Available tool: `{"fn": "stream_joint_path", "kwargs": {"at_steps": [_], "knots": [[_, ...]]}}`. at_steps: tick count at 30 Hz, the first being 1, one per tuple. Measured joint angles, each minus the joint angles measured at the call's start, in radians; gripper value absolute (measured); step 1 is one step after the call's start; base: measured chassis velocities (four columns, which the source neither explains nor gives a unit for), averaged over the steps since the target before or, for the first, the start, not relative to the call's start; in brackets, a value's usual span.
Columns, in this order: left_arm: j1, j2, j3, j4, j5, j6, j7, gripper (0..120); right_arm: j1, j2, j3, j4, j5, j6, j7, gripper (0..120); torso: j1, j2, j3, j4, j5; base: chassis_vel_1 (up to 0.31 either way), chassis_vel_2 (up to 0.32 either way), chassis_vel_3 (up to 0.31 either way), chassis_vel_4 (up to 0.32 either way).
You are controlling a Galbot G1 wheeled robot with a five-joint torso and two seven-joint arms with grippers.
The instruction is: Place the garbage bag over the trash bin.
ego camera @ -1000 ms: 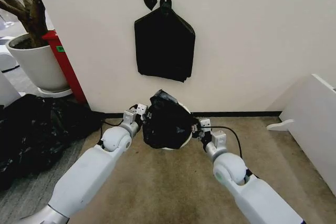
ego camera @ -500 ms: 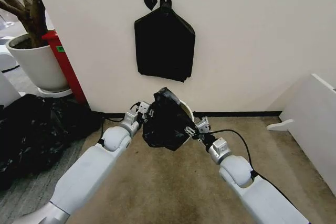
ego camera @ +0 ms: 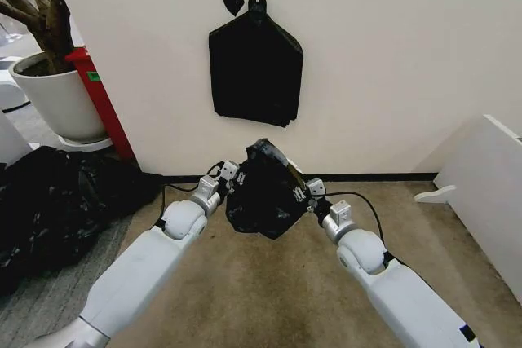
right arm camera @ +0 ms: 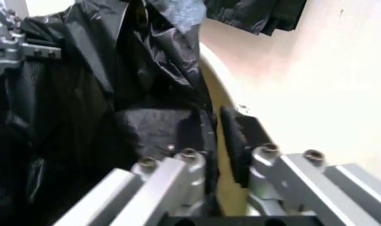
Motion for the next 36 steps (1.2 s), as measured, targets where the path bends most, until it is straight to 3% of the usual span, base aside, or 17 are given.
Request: {"fn": "stream_joint_path", "kwargs": {"at_steps": [1,12,17,19,26,32,36], "knots": [[0.002,0.002,-0.002,0.002,0.007,-0.007,0.007,4,0.000,0.000,0.003,-0.001,0.019,0.006,-0.003,0,0.000,0.000,0.000,0.0000,0.0000,0.000,0.000,0.000,0.000],[0.006,0.014,-0.040,0.053,0.077,-0.120,0.123,4,0.006,0.000,0.044,-0.016,0.210,0.025,0.029,0,0.000,0.000,0.000,0.0001,-0.0001,0.000,0.000,0.000,0.000],[-0.002,0.014,-0.094,0.090,0.101,-0.221,0.269,4,0.010,-0.006,0.063,-0.026,0.232,-0.048,0.081,0,0.000,0.000,0.000,0.0001,-0.0001,0.000,0.000,0.000,0.000],[-0.005,0.014,-0.100,0.093,0.100,-0.231,0.279,4,0.009,-0.007,0.066,-0.027,0.235,-0.061,0.090,0,0.000,0.000,0.000,0.0001,-0.0001,0.000,0.000,0.000,0.000],[-0.031,0.012,-0.129,0.105,0.049,-0.270,0.293,4,-0.023,-0.021,0.082,-0.017,0.253,-0.136,0.092,0,0.000,0.000,0.000,0.0001,0.0000,0.000,0.000,0.000,0.000],[-0.060,-0.004,-0.133,0.115,-0.045,-0.261,0.272,4,-0.072,-0.040,0.085,0.005,0.296,-0.142,-0.012,0,0.000,0.000,0.000,0.0000,0.0000,0.000,0.000,0.000,0.000],[-0.069,-0.011,-0.137,0.115,-0.097,-0.259,0.345,4,-0.087,-0.030,0.102,-0.009,0.297,-0.151,-0.052,0,0.000,0.000,0.000,-0.0001,0.0000,0.000,0.000,0.000,0.000]]}}
